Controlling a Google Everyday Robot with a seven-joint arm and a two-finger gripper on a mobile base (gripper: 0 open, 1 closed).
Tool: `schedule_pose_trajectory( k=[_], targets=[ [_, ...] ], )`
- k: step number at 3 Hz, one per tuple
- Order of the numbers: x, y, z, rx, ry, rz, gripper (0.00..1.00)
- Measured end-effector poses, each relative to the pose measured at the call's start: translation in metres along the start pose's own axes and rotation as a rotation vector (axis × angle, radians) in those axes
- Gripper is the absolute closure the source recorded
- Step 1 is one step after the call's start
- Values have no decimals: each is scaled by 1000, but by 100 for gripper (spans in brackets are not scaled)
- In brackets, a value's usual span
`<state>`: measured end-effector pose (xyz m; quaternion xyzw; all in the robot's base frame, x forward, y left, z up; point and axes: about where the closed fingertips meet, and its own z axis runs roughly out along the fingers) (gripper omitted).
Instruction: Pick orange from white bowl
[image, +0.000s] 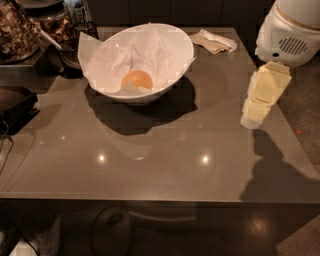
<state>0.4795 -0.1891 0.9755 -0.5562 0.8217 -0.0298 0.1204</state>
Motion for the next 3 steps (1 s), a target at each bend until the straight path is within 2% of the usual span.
schedule_pose_trajectory(
  k=[2, 3],
  targets=[
    [-16, -8, 3, 2, -47, 12, 0],
    [-49, -25, 3, -32, -100, 54, 0]
  ],
)
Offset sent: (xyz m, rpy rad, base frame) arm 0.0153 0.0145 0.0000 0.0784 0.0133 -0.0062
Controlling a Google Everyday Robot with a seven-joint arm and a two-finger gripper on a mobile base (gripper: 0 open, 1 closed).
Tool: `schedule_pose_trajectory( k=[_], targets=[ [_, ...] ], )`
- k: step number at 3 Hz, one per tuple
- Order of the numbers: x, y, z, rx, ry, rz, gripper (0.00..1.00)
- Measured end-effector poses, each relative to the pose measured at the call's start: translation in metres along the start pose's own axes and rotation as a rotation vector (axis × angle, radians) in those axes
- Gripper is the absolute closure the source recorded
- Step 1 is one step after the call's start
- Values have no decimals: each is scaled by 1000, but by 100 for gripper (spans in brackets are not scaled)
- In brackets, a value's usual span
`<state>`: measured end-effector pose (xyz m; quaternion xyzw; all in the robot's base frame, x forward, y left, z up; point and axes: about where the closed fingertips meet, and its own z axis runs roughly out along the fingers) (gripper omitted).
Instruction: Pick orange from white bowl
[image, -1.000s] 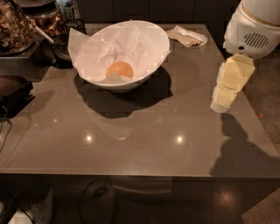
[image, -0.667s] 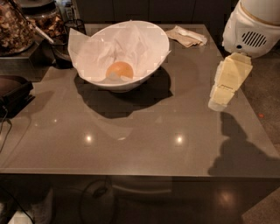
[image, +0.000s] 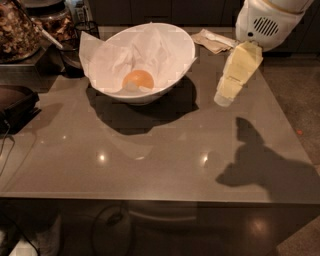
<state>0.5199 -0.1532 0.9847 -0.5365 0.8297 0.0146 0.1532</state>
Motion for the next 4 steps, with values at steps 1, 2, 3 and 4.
schedule_pose_trajectory(
  k=[1, 2, 3, 4],
  targets=[
    [-43, -19, 7, -21, -8, -11, 0],
    [-59, -24, 4, 2, -42, -23, 0],
    [-70, -27, 7, 15, -76, -25, 0],
    [-98, -33, 21, 0, -70, -18, 0]
  ],
)
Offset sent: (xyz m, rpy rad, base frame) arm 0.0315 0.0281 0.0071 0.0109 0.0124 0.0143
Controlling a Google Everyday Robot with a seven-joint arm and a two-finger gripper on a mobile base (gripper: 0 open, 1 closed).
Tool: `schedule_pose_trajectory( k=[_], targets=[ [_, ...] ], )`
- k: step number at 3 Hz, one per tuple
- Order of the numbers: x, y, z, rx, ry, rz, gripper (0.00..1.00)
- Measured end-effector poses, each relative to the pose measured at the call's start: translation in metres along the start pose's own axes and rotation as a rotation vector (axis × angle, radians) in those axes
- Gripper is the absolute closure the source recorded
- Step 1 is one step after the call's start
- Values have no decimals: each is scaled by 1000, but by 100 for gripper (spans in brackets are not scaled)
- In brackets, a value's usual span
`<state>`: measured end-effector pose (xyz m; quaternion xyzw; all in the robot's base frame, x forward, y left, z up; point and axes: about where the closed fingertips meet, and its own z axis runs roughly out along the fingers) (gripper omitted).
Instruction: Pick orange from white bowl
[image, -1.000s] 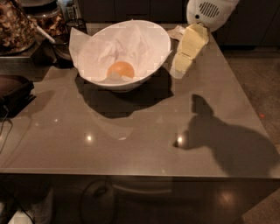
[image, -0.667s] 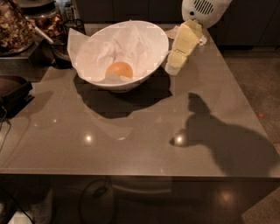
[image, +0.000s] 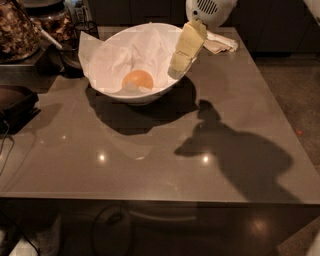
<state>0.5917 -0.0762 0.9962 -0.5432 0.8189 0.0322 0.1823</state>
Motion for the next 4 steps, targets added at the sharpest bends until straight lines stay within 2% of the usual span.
schedule_pose_trajectory(
  k=[1, 2, 3, 4],
  targets=[
    [-32, -3, 25, -32, 25, -15, 0],
    [-40, -6, 27, -20, 3, -19, 0],
    [-54, -9, 36, -48, -44, 25, 0],
    [-73, -5, 56, -108, -47, 78, 0]
  ],
)
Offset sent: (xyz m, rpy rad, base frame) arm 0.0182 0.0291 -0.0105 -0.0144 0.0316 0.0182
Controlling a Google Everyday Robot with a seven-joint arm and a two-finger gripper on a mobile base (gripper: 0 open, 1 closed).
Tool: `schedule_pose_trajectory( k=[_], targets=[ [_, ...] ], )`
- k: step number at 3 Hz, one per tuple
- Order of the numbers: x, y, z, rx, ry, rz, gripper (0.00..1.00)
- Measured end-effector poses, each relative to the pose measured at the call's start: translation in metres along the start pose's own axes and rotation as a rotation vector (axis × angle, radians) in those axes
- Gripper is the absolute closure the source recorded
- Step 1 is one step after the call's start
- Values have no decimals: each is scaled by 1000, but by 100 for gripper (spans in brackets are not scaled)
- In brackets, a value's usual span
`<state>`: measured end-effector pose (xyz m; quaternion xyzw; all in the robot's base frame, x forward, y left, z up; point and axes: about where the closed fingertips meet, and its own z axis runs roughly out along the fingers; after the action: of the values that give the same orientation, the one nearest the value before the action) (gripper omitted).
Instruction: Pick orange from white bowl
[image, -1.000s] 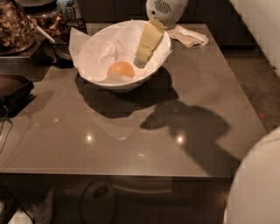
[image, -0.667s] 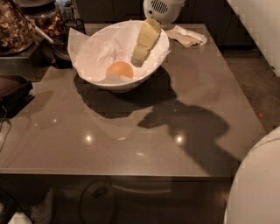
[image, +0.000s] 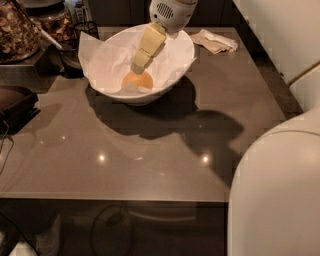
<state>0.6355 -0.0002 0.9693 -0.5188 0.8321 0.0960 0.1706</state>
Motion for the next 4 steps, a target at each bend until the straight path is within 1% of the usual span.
schedule_pose_trajectory(
  k=[1, 2, 3, 4],
  targets=[
    [-10, 6, 19, -50, 4, 54, 0],
    [-20, 13, 33, -88, 13, 81, 1],
    [-28, 15, 47, -119, 26, 94, 12],
    [-33, 10, 61, -141, 39, 106, 13]
  ],
)
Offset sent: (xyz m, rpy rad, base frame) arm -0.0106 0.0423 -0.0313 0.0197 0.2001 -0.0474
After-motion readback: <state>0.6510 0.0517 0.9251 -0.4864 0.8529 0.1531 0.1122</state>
